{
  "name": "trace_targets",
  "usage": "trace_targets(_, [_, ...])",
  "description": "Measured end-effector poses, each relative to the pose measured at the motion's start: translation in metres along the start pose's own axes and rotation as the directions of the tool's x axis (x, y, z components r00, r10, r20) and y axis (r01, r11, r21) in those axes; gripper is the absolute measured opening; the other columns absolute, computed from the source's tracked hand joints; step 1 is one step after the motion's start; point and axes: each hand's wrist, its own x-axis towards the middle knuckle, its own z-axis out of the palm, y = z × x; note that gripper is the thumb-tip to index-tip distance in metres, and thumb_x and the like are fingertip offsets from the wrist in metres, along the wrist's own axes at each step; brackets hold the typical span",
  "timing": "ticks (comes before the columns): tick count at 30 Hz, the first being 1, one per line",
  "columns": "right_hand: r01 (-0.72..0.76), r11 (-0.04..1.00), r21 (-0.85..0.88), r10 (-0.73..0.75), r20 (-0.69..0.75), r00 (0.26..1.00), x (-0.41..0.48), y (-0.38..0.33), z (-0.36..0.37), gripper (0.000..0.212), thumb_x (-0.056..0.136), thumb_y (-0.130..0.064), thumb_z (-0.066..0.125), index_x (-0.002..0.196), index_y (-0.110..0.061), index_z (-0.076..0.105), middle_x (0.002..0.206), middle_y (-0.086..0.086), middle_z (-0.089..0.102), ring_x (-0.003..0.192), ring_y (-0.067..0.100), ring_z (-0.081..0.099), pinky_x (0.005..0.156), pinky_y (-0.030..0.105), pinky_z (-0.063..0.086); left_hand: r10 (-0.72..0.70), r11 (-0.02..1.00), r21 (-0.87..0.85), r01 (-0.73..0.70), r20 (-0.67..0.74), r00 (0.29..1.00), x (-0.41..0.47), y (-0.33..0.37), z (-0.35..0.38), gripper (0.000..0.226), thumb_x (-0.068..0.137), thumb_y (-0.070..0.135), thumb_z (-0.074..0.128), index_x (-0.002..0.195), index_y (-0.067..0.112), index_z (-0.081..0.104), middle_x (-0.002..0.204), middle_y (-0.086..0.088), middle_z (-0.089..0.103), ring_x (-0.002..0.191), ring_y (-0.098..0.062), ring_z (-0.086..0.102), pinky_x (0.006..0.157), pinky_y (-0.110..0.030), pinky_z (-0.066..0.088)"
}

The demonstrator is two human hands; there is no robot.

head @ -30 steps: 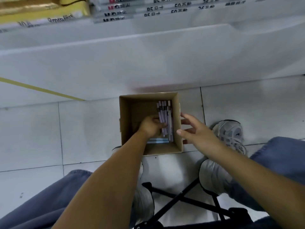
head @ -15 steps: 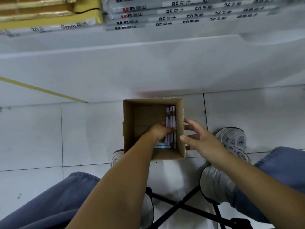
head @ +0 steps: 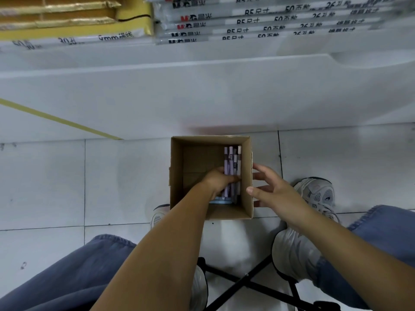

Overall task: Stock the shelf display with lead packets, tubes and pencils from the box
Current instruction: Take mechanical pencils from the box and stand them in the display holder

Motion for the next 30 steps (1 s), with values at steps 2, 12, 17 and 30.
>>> trace_targets(2, [-0.001,1.0,0.002,0.001,0.006,1.0,-0.001,0.0,-0.001,0.055,0.09,-0.023,0.066,0.133,-0.049,0.044,0.124,-0.014,0.056,0.102,0.013,0.065,0.074,0.027,0.057,-0.012,1.0,-0.008,0.012,-0.003,1.0,0.001,-0.001,0.001,0.023,0.094,0.021,0.065,0.115,0.014,0.061,0.12,-0.013,0.067,0.111,-0.028,0.064,0.102,-0.046,0.049])
trace_targets(12, [0.002,1.0,0.003,-0.002,0.002,1.0,-0.001,0.0,0.0,0.051,0.09,-0.025,0.066,0.121,-0.06,0.046,0.124,-0.016,0.056,0.103,0.01,0.065,0.072,0.025,0.057,0.003,0.996,-0.085,-0.005,-0.02,1.0,-0.012,0.0,-0.016,0.016,0.101,0.017,0.054,0.115,0.01,0.058,0.122,-0.017,0.066,0.111,-0.03,0.064,0.092,-0.04,0.053])
trace_targets(17, [-0.005,1.0,0.017,0.005,0.02,1.0,-0.002,-0.006,0.001,0.048,0.09,-0.022,0.067,0.118,-0.056,0.047,0.122,-0.012,0.056,0.1,0.012,0.066,0.069,0.024,0.057,0.181,0.98,0.096,-0.176,-0.047,0.982,-0.045,0.001,-0.043,0.009,0.102,0.021,0.051,0.107,0.019,0.059,0.096,-0.006,0.069,0.08,-0.012,0.068,0.068,-0.024,0.055])
trace_targets(30, [0.442,0.893,-0.087,-0.45,-0.179,0.875,-0.048,-0.103,0.035,0.032,0.096,-0.02,0.057,0.124,-0.033,0.05,0.099,0.006,0.067,0.067,0.003,0.064,0.059,0.019,0.051,0.518,0.853,0.005,-0.521,0.098,0.85,-0.191,0.059,-0.048,0.02,0.101,0.028,0.057,0.092,0.01,0.061,0.073,0.004,0.069,0.059,-0.011,0.058,0.057,-0.025,0.052])
